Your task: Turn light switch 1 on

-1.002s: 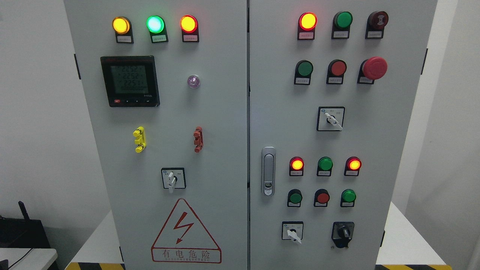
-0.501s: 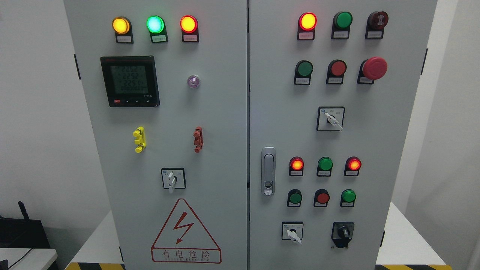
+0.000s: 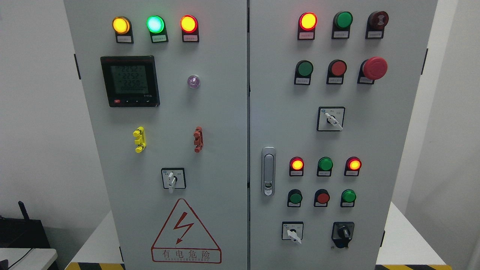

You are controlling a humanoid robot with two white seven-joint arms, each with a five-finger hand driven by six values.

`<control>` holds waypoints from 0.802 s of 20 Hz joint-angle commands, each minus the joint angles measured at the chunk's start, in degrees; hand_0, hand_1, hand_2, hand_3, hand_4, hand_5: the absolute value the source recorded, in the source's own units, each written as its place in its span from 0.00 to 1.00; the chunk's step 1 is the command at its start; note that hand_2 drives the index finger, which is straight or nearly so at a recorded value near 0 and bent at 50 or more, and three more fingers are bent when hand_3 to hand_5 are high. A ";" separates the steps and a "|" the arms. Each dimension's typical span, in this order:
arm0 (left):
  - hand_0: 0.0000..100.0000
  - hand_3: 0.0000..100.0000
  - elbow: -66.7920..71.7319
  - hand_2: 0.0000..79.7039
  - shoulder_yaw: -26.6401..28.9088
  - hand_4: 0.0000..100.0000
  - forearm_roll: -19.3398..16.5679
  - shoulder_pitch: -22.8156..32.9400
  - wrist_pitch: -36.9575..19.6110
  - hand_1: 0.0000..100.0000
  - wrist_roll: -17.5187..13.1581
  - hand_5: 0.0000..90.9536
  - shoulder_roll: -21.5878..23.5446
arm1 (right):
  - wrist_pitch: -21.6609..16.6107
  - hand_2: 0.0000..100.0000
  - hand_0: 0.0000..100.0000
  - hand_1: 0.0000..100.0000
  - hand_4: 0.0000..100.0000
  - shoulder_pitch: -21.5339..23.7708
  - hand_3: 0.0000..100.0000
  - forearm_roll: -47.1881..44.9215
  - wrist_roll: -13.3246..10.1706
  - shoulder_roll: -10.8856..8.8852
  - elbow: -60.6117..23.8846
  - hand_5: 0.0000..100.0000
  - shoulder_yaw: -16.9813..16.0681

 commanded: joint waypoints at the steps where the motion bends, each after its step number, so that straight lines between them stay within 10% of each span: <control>1: 0.42 0.40 -18.58 0.21 12.11 0.47 0.37 0.65 -4.55 0.14 -2.80 0.10 1.36 | 0.00 0.00 0.12 0.39 0.00 0.00 0.00 -1.41 0.01 0.05 0.00 0.00 0.97; 10: 0.41 0.53 -41.87 0.40 16.07 0.63 7.75 -0.05 -4.90 0.23 -12.91 0.45 1.89 | 0.00 0.00 0.12 0.39 0.00 0.00 0.00 -1.41 0.01 -0.04 0.00 0.00 0.97; 16: 0.39 0.54 -51.80 0.41 15.71 0.63 9.16 0.03 -4.37 0.24 -16.69 0.47 4.35 | 0.00 0.00 0.12 0.39 0.00 0.00 0.00 -1.41 0.01 0.05 0.00 0.00 0.97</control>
